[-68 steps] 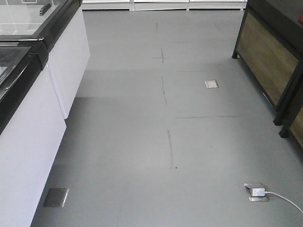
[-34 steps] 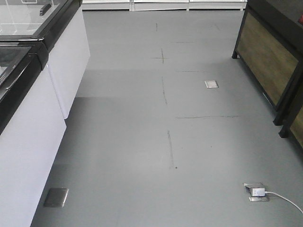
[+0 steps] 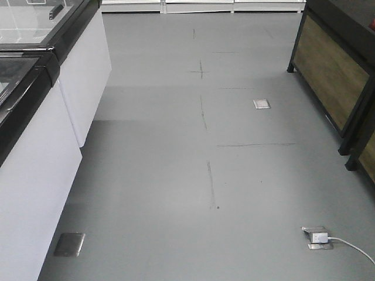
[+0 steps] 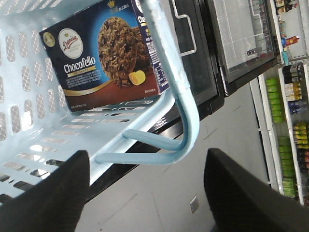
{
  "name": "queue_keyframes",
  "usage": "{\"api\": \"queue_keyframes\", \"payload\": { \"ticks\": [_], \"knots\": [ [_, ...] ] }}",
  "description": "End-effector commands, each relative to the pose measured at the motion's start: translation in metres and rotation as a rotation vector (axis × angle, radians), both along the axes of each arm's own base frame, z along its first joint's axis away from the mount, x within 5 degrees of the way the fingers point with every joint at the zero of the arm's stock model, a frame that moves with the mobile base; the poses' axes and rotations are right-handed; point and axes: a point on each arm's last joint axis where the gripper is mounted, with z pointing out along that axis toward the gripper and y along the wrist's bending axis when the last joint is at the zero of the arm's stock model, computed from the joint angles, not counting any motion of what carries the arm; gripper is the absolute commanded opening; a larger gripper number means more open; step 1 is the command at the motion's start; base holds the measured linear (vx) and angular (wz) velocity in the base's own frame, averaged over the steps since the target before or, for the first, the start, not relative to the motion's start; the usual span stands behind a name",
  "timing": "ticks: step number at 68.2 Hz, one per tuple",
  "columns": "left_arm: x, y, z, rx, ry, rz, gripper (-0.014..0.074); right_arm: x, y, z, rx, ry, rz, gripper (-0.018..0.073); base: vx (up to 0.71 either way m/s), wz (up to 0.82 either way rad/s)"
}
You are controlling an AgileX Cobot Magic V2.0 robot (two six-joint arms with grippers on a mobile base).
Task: Left arm holds basket, right arm returns cookies
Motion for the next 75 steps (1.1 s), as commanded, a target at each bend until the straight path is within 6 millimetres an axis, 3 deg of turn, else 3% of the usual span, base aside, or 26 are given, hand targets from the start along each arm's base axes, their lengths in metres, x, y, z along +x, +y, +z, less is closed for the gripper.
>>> {"api": "queue_keyframes", "payload": {
  "ticks": [1,30,53,75],
  "knots": [
    [0.0,-0.001,0.024,0.047,-0.132,0.022,0.0489,-0.001,0.0,0.007,-0.006,-0.081,0.006,-0.0008,0.0,0.0],
    [-0.016,0.031,0.022,0.024,-0.311,0.029,0.0482,-0.001,0.0,0.007,-0.006,-0.081,0.006,-0.0008,0.0,0.0],
    [-0.005,0.044,0.005,-0.035,-0.366,-0.049,0.0468,-0.001,0.0,0.007,-0.006,-0.081,0.006,-0.0008,0.0,0.0],
    [0.002,0.054,0.001,-0.016,-0.46,-0.066,0.0468,-0.001,0.0,0.007,-0.006,-0.082,0.006,-0.0008,0.0,0.0]
  ]
}}
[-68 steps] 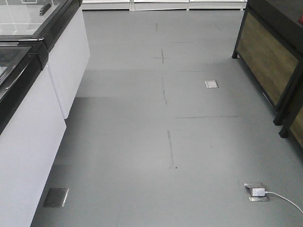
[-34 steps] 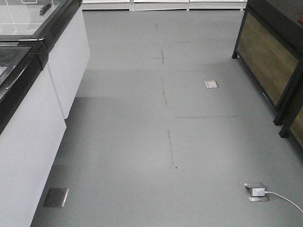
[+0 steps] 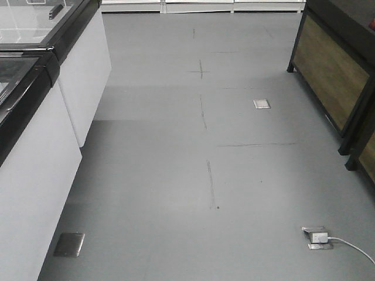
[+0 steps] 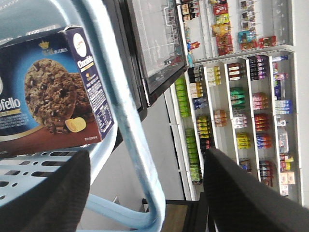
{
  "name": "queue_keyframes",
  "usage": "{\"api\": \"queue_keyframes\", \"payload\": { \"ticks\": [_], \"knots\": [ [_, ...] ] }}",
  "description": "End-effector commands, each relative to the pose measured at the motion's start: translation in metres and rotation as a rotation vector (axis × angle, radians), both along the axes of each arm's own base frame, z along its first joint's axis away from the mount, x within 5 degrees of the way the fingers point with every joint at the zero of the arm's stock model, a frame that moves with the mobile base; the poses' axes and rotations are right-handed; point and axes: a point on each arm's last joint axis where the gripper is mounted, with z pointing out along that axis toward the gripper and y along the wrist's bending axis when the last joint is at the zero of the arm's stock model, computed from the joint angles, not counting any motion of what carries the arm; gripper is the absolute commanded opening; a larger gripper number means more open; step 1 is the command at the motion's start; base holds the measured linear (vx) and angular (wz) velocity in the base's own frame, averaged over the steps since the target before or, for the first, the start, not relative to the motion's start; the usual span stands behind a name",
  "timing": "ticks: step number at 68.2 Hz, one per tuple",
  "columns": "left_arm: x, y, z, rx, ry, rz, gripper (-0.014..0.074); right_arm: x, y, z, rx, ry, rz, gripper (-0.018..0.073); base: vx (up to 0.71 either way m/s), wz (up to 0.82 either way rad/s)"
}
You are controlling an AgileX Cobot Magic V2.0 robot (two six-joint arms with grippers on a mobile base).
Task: Left arm holds basket, right arm returns cookies
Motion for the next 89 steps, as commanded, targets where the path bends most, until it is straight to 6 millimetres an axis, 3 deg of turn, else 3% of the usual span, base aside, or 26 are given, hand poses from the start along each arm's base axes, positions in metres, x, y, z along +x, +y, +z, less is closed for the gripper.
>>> {"api": "queue_keyframes", "payload": {
  "ticks": [1,46,58,69,78,89],
  "knots": [
    [-0.001,-0.006,0.028,0.041,-0.112,0.01,0.0468,-0.001,0.0,0.007,-0.006,-0.082,0.006,-0.0008,0.0,0.0],
    [0.015,0.02,0.009,0.023,-0.182,0.036,0.0468,-0.001,0.0,0.007,-0.006,-0.081,0.006,-0.0008,0.0,0.0],
    [0.034,0.026,0.013,0.051,-0.198,-0.028,0.0468,-0.001,0.0,0.008,-0.006,-0.083,0.006,-0.0008,0.0,0.0],
    [0.053,0.024,0.004,0.011,-0.2,-0.083,0.0459,-0.001,0.0,0.008,-0.006,-0.083,0.006,-0.0008,0.0,0.0],
    [0.059,0.025,-0.001,-0.009,-0.208,-0.085,0.0364,-0.001,0.0,0.008,-0.006,-0.083,0.006,-0.0008,0.0,0.0],
    [0.058,0.028,0.0,-0.005,-0.212,-0.059,0.0148,-0.001,0.0,0.008,-0.006,-0.083,0.006,-0.0008,0.0,0.0]
  ]
}}
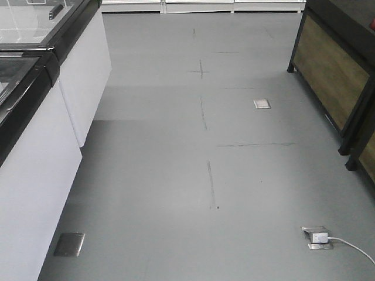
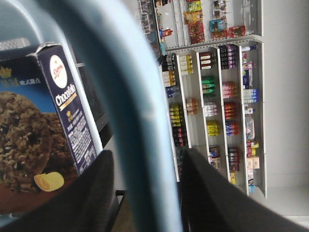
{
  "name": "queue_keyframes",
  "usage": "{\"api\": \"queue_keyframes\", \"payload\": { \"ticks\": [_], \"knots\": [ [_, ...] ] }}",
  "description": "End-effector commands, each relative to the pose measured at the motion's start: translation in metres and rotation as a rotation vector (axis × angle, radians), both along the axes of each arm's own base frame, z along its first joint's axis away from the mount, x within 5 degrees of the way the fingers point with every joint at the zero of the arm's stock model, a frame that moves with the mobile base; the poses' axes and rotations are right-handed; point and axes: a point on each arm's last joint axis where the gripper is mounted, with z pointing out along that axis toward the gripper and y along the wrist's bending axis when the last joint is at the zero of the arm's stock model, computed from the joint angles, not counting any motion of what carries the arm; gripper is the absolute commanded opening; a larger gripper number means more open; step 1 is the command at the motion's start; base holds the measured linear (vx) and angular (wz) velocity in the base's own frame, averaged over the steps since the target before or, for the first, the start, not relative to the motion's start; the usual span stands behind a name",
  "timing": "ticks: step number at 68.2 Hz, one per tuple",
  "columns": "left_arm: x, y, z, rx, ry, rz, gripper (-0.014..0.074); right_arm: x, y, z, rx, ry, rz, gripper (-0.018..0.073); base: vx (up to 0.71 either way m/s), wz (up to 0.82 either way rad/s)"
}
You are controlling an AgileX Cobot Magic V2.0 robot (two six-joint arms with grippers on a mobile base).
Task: Left arm holds basket, right arm returns cookies
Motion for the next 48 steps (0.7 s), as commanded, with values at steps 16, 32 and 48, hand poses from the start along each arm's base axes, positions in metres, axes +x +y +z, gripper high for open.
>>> {"api": "queue_keyframes", "payload": {
  "ticks": [16,32,48],
  "knots": [
    [-0.005,-0.018,0.046,0.022,-0.157,-0.058,-0.0008,-0.001,0.0,0.008,-0.006,-0.083,0.006,-0.0008,0.0,0.0],
    [-0.009,-0.033,0.08,0.058,-0.292,-0.099,-0.0008,-0.001,0.0,0.007,-0.006,-0.081,0.006,-0.0008,0.0,0.0],
    [0.007,-0.076,0.121,0.092,-0.351,-0.189,-0.0008,-0.001,0.0,0.007,-0.006,-0.081,0.006,-0.0008,0.0,0.0]
  ]
}}
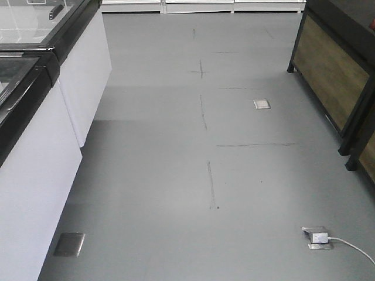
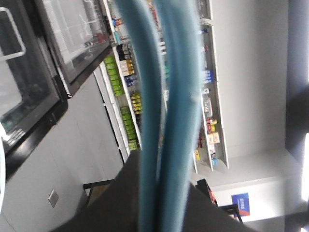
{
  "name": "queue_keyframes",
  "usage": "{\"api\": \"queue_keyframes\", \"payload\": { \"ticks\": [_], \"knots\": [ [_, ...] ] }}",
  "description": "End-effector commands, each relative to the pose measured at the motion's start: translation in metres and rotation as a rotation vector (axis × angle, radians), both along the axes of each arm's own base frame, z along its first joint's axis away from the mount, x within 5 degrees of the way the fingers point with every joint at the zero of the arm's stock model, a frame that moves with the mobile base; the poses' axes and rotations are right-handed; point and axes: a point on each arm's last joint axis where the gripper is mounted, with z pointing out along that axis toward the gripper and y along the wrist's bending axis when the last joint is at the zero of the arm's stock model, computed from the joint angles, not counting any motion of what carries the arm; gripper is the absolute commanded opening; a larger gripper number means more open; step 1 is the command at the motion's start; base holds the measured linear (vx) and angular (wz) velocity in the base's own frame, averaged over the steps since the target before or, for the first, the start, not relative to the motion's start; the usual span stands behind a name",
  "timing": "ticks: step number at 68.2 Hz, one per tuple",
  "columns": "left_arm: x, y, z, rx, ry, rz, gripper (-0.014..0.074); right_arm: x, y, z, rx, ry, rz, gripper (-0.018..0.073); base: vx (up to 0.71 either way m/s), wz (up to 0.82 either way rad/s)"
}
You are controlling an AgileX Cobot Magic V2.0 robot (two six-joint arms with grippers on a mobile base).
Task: Left arm holds basket, right arm returns cookies
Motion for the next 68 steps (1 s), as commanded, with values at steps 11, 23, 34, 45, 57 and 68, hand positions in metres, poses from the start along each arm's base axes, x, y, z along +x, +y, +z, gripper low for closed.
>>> {"api": "queue_keyframes", "payload": {
  "ticks": [11,23,34,45,57,68],
  "knots": [
    [0.028,-0.093,0.079,0.057,-0.209,-0.223,-0.0008,-0.001,0.0,0.007,-0.006,-0.081,0.006,-0.0008,0.0,0.0],
    [0.061,-0.174,0.085,0.137,-0.176,-0.441,-0.0008,-0.001,0.0,0.007,-0.006,-0.081,0.006,-0.0008,0.0,0.0],
    [0.078,-0.254,0.09,0.142,-0.197,-0.663,-0.0008,-0.001,0.0,0.007,-0.006,-0.081,0.006,-0.0008,0.0,0.0],
    [0.073,-0.336,0.09,0.216,-0.205,-0.925,-0.0008,-0.001,0.0,0.007,-0.006,-0.081,0.006,-0.0008,0.0,0.0],
    [0.053,-0.409,0.082,0.296,-0.196,-1.081,-0.0008,-0.001,0.0,0.007,-0.006,-0.081,0.006,-0.0008,0.0,0.0],
    [0.038,-0.451,0.054,0.255,-0.131,-1.115,-0.0008,-0.001,0.0,0.007,-0.006,-0.081,0.006,-0.0008,0.0,0.0]
  ]
}}
